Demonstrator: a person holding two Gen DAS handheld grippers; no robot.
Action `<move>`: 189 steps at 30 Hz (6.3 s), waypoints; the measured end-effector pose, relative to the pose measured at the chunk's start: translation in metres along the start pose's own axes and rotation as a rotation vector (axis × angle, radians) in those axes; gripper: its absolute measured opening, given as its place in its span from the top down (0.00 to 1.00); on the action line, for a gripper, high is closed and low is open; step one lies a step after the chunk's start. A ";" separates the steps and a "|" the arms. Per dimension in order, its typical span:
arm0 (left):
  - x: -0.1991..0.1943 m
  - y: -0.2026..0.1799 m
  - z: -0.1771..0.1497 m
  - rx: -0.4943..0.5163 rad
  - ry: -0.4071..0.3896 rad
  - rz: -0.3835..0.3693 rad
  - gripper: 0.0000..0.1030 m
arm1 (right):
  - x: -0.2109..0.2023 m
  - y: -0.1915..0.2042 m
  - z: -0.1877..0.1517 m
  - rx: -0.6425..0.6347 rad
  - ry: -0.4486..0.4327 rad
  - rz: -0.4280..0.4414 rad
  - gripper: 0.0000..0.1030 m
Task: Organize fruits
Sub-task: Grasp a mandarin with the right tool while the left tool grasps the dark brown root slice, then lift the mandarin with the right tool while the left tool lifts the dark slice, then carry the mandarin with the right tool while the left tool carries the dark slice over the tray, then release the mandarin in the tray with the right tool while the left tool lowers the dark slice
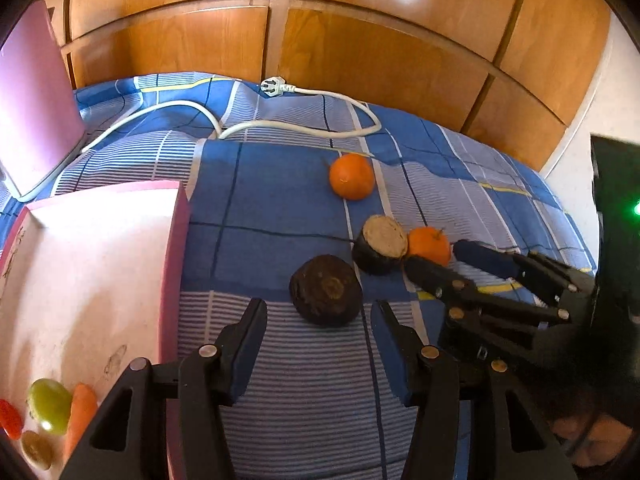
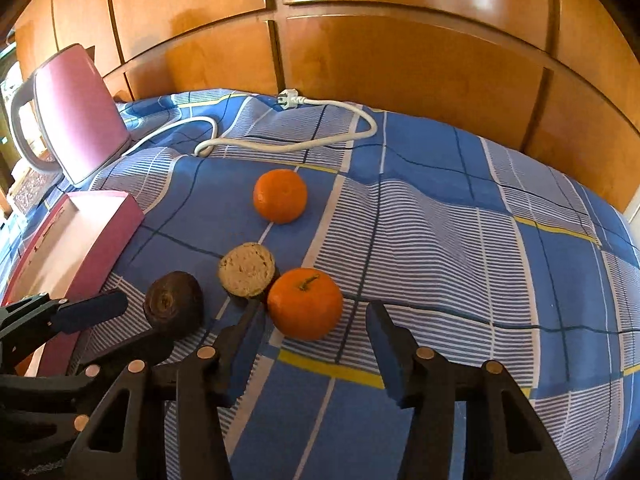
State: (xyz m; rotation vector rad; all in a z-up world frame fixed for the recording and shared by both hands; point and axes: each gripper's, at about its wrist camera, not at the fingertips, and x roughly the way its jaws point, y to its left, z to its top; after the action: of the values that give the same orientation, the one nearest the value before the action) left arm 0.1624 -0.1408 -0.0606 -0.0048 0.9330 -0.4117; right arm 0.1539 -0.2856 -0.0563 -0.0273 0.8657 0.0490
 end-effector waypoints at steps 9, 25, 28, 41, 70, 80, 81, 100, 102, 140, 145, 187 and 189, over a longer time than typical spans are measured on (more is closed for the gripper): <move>0.014 -0.003 0.012 0.010 0.003 0.009 0.50 | 0.012 -0.005 -0.001 0.021 0.015 0.001 0.62; 0.034 -0.012 0.009 0.042 0.001 0.057 0.57 | -0.002 -0.032 -0.020 0.131 -0.009 -0.064 0.61; 0.034 -0.014 0.009 0.052 0.004 0.070 0.57 | -0.002 -0.034 -0.021 0.141 -0.015 -0.052 0.61; 0.027 -0.025 0.000 0.075 0.011 0.120 0.59 | 0.001 -0.030 -0.020 0.118 -0.015 -0.080 0.61; -0.016 -0.042 -0.064 0.098 -0.044 0.142 0.59 | -0.013 -0.025 -0.034 0.089 0.025 -0.085 0.62; -0.029 -0.047 -0.082 0.119 -0.049 0.125 0.59 | -0.047 -0.016 -0.073 0.103 0.045 -0.093 0.62; -0.030 -0.047 -0.083 0.119 -0.048 0.120 0.59 | -0.051 -0.013 -0.078 0.103 0.042 -0.095 0.62; -0.076 -0.045 -0.098 0.114 -0.093 0.065 0.59 | -0.098 0.016 -0.125 0.209 -0.043 -0.099 0.63; -0.081 -0.044 -0.098 0.113 -0.103 0.065 0.59 | -0.101 0.021 -0.125 0.202 -0.051 -0.096 0.63; -0.148 0.044 -0.083 -0.065 -0.227 0.174 0.59 | -0.120 0.117 -0.072 -0.008 -0.139 0.056 0.63; -0.149 0.059 -0.083 -0.090 -0.227 0.196 0.59 | -0.115 0.131 -0.066 -0.035 -0.126 0.074 0.63; -0.130 0.154 -0.081 -0.232 -0.177 0.291 0.58 | -0.044 0.213 0.019 -0.078 -0.036 0.197 0.62; -0.131 0.154 -0.081 -0.230 -0.178 0.294 0.58 | -0.043 0.215 0.018 -0.078 -0.032 0.207 0.62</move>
State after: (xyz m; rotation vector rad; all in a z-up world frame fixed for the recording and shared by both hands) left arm 0.0834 0.0601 -0.0353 -0.1111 0.7860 -0.0296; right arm 0.1287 -0.0719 -0.0129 -0.0095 0.8322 0.2765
